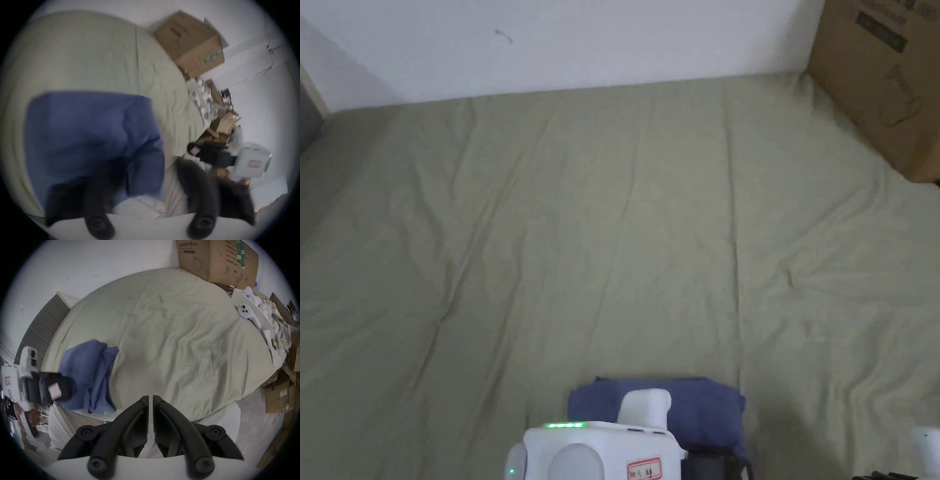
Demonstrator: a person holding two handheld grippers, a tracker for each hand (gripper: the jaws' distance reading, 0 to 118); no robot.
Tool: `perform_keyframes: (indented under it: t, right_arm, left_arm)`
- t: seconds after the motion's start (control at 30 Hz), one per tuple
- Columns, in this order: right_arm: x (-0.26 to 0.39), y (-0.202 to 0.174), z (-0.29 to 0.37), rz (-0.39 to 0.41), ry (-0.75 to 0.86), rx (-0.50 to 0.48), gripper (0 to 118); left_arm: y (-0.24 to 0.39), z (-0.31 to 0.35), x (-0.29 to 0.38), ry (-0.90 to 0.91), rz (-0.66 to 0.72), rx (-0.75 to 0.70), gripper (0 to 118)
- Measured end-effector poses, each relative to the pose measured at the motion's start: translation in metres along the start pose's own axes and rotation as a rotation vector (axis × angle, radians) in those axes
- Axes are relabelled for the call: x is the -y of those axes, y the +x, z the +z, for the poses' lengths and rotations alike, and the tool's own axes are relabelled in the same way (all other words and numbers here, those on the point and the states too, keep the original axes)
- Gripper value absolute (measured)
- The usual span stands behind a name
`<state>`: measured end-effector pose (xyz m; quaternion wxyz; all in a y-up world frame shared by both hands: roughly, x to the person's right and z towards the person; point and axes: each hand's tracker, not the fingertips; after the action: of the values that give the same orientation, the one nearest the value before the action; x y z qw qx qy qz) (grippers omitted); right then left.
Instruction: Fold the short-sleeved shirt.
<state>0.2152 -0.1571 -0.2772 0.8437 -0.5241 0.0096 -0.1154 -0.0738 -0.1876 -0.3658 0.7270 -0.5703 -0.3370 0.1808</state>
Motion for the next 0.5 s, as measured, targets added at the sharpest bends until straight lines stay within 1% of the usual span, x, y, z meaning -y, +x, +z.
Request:
perform_keyframes:
  t: [0.03,0.1,0.17,0.23,0.27,0.3,0.33,0.37,0.4,0.43,0.47,0.5]
  right_arm:
    - [0.001,0.004,0.000,-0.011,-0.003,0.006,6]
    - [0.003,0.011,0.002,-0.031,-0.004,0.016,6]
    - [0.004,0.017,0.003,-0.044,0.000,0.022,6]
    - [0.004,0.021,0.000,-0.052,-0.004,0.021,6]
    - [0.004,0.021,-0.001,-0.055,-0.004,0.024,6]
    - [0.004,0.021,-0.002,-0.058,-0.004,0.027,6]
    - [0.004,0.022,-0.004,-0.062,-0.004,0.026,6]
    - [0.004,0.022,-0.005,-0.068,-0.005,0.018,6]
    - [0.004,0.021,-0.007,-0.072,-0.006,0.007,6]
    - [0.004,0.020,-0.008,-0.073,-0.008,0.001,6]
    - [0.004,0.019,-0.009,-0.073,-0.010,-0.002,6]
    - [0.005,0.018,-0.009,-0.069,-0.008,-0.005,6]
  left_arm:
    - [-0.001,-0.003,0.004,0.005,0.038,-0.025,105]
    - [0.001,0.012,0.009,0.102,0.072,-0.016,104]
    - [0.000,0.032,0.009,0.143,0.076,0.017,104]
    - [-0.002,0.058,0.010,0.213,0.117,0.040,102]
    - [-0.006,0.070,0.012,0.253,0.133,0.062,96]
    - [-0.010,0.079,0.013,0.289,0.150,0.060,76]
    - [-0.013,0.084,0.014,0.312,0.151,0.037,49]
    - [-0.017,0.085,0.013,0.328,0.130,-0.019,18]
    - [-0.019,0.081,0.013,0.321,0.115,-0.099,3]
    - [-0.022,0.073,0.012,0.289,0.099,-0.177,3]
    - [-0.025,0.065,0.011,0.251,0.082,-0.169,3]
    - [-0.026,0.051,0.011,0.200,0.059,-0.122,3]
